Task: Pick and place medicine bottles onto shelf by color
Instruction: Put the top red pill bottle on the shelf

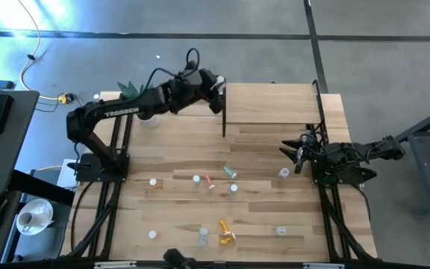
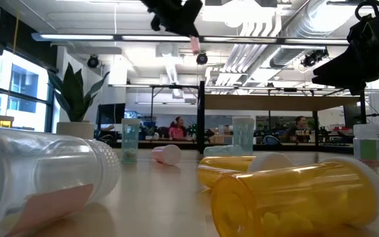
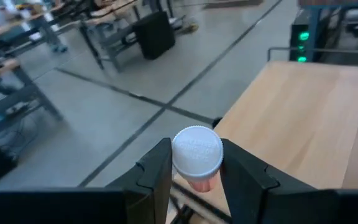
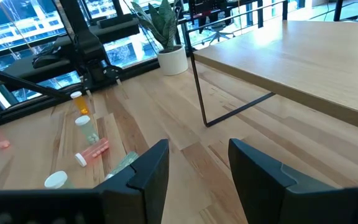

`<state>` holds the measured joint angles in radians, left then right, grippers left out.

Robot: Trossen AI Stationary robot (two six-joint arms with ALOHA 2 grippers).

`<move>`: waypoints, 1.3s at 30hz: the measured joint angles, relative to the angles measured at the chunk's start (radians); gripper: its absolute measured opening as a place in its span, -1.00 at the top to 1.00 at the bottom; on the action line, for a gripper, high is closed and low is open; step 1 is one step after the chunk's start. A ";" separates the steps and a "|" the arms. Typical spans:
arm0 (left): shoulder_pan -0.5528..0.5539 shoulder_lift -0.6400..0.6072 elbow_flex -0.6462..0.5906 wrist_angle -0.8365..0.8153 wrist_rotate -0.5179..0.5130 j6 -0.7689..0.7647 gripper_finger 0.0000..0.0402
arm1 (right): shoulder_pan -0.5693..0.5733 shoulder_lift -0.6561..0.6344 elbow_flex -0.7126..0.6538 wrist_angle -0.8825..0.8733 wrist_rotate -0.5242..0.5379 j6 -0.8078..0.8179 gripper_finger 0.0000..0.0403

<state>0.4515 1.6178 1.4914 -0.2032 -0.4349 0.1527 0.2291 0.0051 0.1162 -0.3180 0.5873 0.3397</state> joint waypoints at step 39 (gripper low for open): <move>0.101 0.421 0.396 -0.312 0.338 -0.028 0.46 | 0.000 0.000 0.000 0.000 0.000 0.000 0.22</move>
<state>0.5529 2.0383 1.8870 -0.5151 -0.0974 0.1247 0.2288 0.0051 0.1162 -0.3183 0.5869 0.3399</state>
